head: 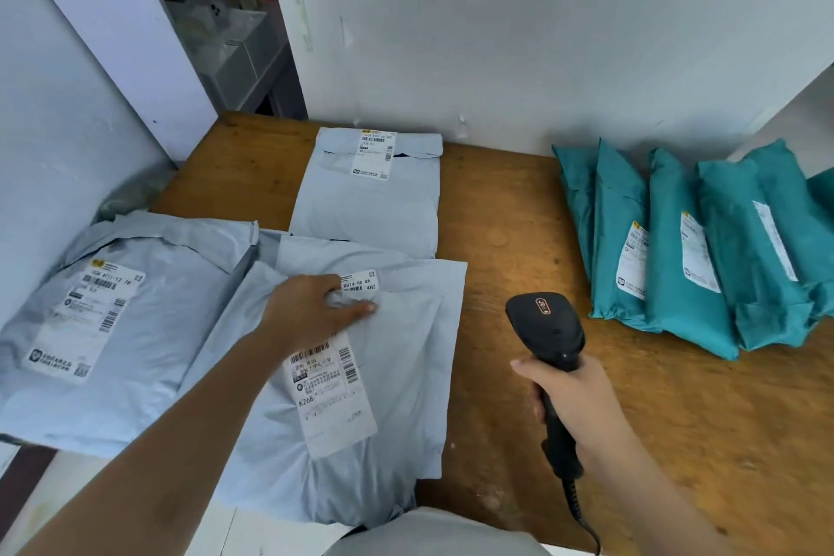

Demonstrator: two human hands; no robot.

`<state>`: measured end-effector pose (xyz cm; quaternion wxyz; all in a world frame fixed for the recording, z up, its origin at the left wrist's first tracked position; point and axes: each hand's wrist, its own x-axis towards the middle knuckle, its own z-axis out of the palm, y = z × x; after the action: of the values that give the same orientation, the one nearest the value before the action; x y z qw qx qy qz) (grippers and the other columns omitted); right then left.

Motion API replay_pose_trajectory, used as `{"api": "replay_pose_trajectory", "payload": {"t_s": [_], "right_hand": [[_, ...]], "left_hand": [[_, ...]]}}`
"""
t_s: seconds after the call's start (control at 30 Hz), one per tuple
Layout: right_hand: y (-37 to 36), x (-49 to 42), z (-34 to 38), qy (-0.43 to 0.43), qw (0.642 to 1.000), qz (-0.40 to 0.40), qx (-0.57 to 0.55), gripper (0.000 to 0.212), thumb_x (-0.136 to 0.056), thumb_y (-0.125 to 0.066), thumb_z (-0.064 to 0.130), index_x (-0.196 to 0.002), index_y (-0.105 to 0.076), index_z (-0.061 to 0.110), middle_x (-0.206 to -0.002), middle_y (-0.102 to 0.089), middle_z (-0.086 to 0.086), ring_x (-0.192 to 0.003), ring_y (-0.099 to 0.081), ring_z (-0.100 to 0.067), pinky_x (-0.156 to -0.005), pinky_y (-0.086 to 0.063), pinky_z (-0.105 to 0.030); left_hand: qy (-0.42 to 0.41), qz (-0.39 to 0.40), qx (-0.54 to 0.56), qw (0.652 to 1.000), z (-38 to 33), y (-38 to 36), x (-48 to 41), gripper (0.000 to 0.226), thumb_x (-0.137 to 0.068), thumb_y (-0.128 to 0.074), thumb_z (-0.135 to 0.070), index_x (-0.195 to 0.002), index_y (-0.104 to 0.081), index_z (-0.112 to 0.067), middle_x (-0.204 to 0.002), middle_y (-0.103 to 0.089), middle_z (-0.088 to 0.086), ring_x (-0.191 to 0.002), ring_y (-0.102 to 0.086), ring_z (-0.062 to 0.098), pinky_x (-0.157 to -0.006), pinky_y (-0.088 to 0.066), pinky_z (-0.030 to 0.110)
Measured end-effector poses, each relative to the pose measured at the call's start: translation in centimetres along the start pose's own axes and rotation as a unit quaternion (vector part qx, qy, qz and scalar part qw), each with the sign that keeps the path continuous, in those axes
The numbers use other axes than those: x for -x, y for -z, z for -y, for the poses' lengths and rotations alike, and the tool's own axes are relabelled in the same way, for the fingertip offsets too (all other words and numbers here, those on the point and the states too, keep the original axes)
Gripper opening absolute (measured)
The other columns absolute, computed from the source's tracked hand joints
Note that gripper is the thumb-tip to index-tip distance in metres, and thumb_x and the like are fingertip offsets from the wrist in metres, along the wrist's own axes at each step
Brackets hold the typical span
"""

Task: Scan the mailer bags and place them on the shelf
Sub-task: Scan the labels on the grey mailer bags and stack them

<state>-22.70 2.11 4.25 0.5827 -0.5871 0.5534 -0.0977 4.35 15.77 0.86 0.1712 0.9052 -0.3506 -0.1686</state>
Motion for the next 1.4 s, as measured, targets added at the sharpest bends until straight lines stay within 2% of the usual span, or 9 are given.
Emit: {"api": "replay_pose_trajectory", "payload": {"t_s": [0.2, 0.3, 0.4, 0.57, 0.73, 0.97, 1.1, 1.2, 1.4], "right_hand": [[-0.6, -0.1, -0.1, -0.007, 1.000, -0.007, -0.010, 0.026, -0.082, -0.071, 0.011, -0.065, -0.058, -0.006, -0.043, -0.047, -0.011, -0.034, -0.042, -0.018, -0.049, -0.038, -0.028], [-1.0, 0.0, -0.1, -0.012, 1.000, -0.010, -0.001, 0.034, -0.082, -0.071, 0.013, -0.057, -0.053, 0.000, -0.044, -0.047, -0.013, -0.035, -0.042, -0.017, -0.050, -0.039, -0.028], [-0.7, 0.2, -0.2, -0.018, 1.000, -0.020, 0.002, 0.038, -0.082, -0.071, 0.015, -0.053, -0.051, 0.001, -0.045, -0.048, -0.016, -0.036, -0.043, -0.018, -0.050, -0.039, -0.027], [0.4, -0.4, 0.1, -0.045, 0.996, -0.070, -0.014, 0.037, -0.081, -0.071, 0.013, -0.053, -0.050, 0.003, -0.041, -0.048, -0.009, -0.033, -0.043, -0.017, -0.042, -0.040, -0.024], [0.0, -0.9, 1.1, -0.055, 0.995, -0.080, -0.019, 0.037, -0.082, -0.071, 0.014, -0.053, -0.051, 0.002, -0.040, -0.048, -0.009, -0.033, -0.043, -0.016, -0.043, -0.040, -0.023], [-0.8, -1.5, 1.6, -0.053, 0.996, -0.066, -0.025, 0.029, -0.081, -0.072, 0.012, -0.060, -0.055, 0.002, -0.042, -0.048, -0.009, -0.036, -0.043, -0.018, -0.048, -0.040, -0.026], [-1.5, -1.6, 1.7, -0.057, 0.996, -0.065, -0.018, 0.028, -0.081, -0.072, 0.013, -0.060, -0.056, 0.004, -0.042, -0.048, -0.009, -0.037, -0.044, -0.019, -0.052, -0.041, -0.029], [-1.7, -1.4, 1.8, -0.050, 0.997, -0.058, -0.016, 0.028, -0.081, -0.072, 0.013, -0.060, -0.056, 0.004, -0.043, -0.049, -0.008, -0.038, -0.044, -0.018, -0.051, -0.041, -0.028], [-1.2, -1.0, 2.0, -0.029, 0.998, -0.046, -0.042, 0.028, -0.081, -0.071, 0.013, -0.062, -0.056, 0.001, -0.044, -0.048, -0.009, -0.039, -0.042, -0.021, -0.048, -0.041, -0.025]], "left_hand": [[-0.099, -0.023, 0.044, 0.994, -5.9, 4.2, -1.8, 0.053, -0.071, -0.064, -0.065, -0.056, -0.046, -0.018, -0.054, -0.049, -0.003, -0.055, -0.051, 0.013, -0.057, -0.036, 0.028], [-0.080, 0.011, -0.056, 0.995, -5.2, 1.8, -5.2, 0.049, -0.080, -0.048, -0.068, -0.090, -0.056, -0.021, -0.094, -0.061, 0.002, -0.097, -0.058, 0.022, -0.089, -0.038, 0.039], [-0.017, 0.062, -0.147, 0.987, -2.9, -2.0, -6.8, 0.063, -0.090, -0.034, -0.062, -0.134, -0.040, -0.017, -0.142, -0.038, 0.015, -0.138, -0.029, 0.032, -0.112, -0.008, 0.057], [0.078, -0.105, 0.177, 0.975, -0.5, -1.1, -11.5, 0.046, -0.093, -0.049, -0.038, -0.125, -0.048, -0.005, -0.128, -0.049, 0.023, -0.115, -0.051, 0.039, -0.099, -0.040, 0.049], [0.238, -0.015, 0.164, 0.957, 3.7, -0.1, -18.6, 0.069, -0.086, -0.063, -0.034, -0.135, -0.036, 0.006, -0.138, -0.041, 0.027, -0.125, -0.043, 0.044, -0.104, -0.039, 0.050], [0.285, 0.055, 0.350, 0.891, 4.3, -2.0, -22.8, 0.072, -0.067, -0.084, -0.032, -0.124, -0.056, 0.003, -0.128, -0.059, 0.017, -0.116, -0.057, 0.034, -0.099, -0.046, 0.044], [0.251, 0.065, 0.331, 0.908, 2.2, -3.1, -22.8, 0.061, -0.074, -0.079, -0.017, -0.125, -0.053, 0.005, -0.131, -0.056, 0.017, -0.118, -0.055, 0.031, -0.100, -0.045, 0.039], [0.211, 0.019, 0.340, 0.916, 0.4, -2.9, -22.0, 0.022, -0.081, -0.065, -0.012, -0.097, -0.063, 0.003, -0.097, -0.064, 0.017, -0.082, -0.064, 0.018, -0.079, -0.047, 0.034], [0.073, 0.017, 0.598, 0.798, -8.0, 1.2, -16.3, 0.022, -0.084, -0.051, 0.003, -0.097, -0.062, -0.012, -0.090, -0.067, 0.000, -0.079, -0.063, 0.015, -0.074, -0.052, 0.027]]}}
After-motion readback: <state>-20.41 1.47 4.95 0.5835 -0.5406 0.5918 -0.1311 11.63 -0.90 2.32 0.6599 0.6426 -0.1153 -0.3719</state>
